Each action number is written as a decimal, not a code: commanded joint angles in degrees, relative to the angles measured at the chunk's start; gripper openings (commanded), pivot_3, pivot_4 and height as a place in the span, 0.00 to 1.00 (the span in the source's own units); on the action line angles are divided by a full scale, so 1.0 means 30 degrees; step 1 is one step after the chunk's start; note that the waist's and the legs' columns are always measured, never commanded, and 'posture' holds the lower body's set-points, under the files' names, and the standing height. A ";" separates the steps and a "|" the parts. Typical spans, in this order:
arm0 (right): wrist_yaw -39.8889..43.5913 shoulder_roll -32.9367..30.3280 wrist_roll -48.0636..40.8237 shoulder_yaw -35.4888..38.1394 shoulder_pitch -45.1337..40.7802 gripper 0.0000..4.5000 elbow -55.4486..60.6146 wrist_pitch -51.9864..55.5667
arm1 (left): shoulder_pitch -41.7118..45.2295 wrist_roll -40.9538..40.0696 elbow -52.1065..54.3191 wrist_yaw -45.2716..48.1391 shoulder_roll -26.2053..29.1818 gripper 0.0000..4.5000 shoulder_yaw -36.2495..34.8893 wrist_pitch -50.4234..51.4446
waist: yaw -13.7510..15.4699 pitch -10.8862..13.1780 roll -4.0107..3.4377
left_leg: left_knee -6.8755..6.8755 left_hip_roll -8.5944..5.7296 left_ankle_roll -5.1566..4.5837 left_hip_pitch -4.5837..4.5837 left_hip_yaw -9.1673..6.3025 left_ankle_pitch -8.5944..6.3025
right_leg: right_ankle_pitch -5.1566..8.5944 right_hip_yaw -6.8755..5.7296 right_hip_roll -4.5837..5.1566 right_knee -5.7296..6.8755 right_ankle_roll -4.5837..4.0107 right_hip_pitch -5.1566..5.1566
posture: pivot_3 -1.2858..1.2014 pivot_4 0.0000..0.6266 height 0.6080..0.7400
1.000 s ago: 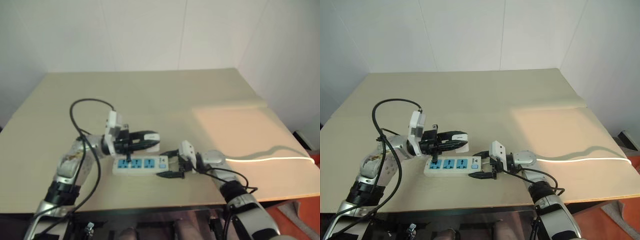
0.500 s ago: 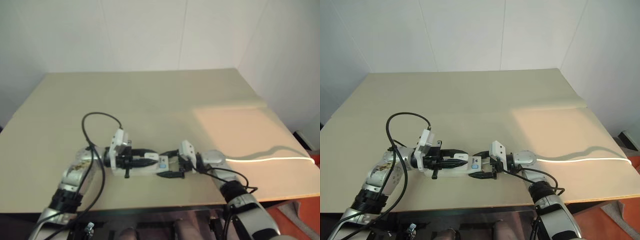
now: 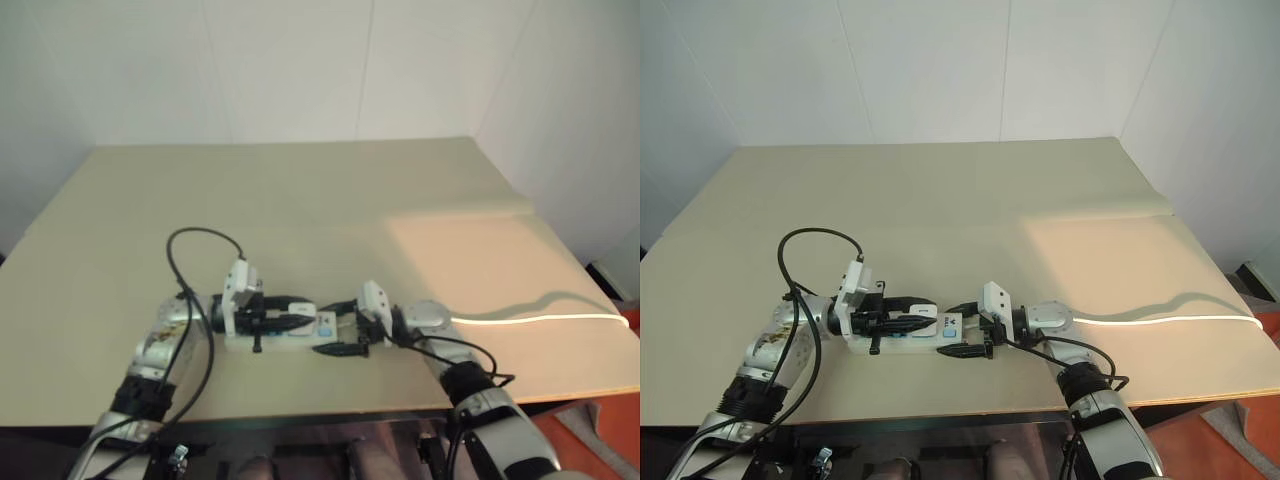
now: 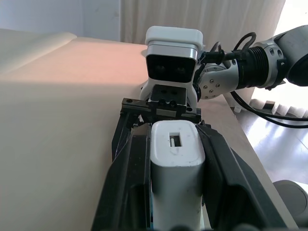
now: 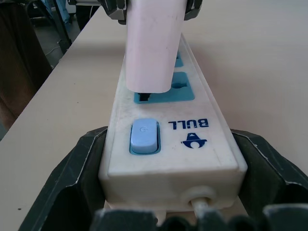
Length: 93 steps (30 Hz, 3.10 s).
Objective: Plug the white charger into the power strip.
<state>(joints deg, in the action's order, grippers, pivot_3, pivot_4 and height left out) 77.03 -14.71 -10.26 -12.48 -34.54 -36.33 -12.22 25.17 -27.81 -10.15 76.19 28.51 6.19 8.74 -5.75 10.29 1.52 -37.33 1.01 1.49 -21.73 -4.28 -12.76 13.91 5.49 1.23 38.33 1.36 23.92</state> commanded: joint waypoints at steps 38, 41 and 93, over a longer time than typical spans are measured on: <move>-0.0345 0.0041 0.0434 -0.0433 0.0091 0.77 -0.0090 0.0143 | 0.0404 0.2339 -0.2733 0.1515 0.1786 0.78 0.0647 -0.1842 | -0.0053 -0.0041 -0.0006 | 0.0141 -0.0007 0.0001 0.0280 0.0006 0.0000 | 0.0095 0.0013 0.0009 -0.0126 0.0152 -0.0278 | 0.52 0.24 1.00; -0.0341 0.0101 0.0449 -0.0421 0.0027 0.77 -0.0168 0.0108 | 0.0468 0.2316 -0.2515 0.1439 0.1671 1.00 0.0504 -0.1644 | -0.0035 -0.0041 -0.0006 | 0.0143 0.0000 0.0001 0.0282 0.0007 -0.0001 | 0.0096 0.0011 0.0003 -0.0121 0.0152 -0.0275 | 0.52 0.24 1.00; -0.2041 -1.0572 -0.4462 0.7884 0.8231 1.00 1.1888 0.5854 | -0.8684 -0.1487 0.5391 0.2888 1.0389 1.00 -0.9407 0.1813 | 0.0611 0.0225 0.0007 | 0.0128 -0.0009 0.0009 -0.0111 0.0058 0.0005 | 0.0104 0.0002 0.0060 -0.0229 0.0175 0.0072 | 0.52 0.24 1.00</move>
<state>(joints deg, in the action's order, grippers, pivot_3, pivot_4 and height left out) 71.42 -45.73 -22.74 9.83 -9.25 -2.48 5.30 -1.01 -31.43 4.78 84.98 59.12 -20.08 14.11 -3.92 10.96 1.54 -36.95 0.98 1.52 -22.06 -4.11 -12.74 14.23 5.50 1.41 37.64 1.88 24.14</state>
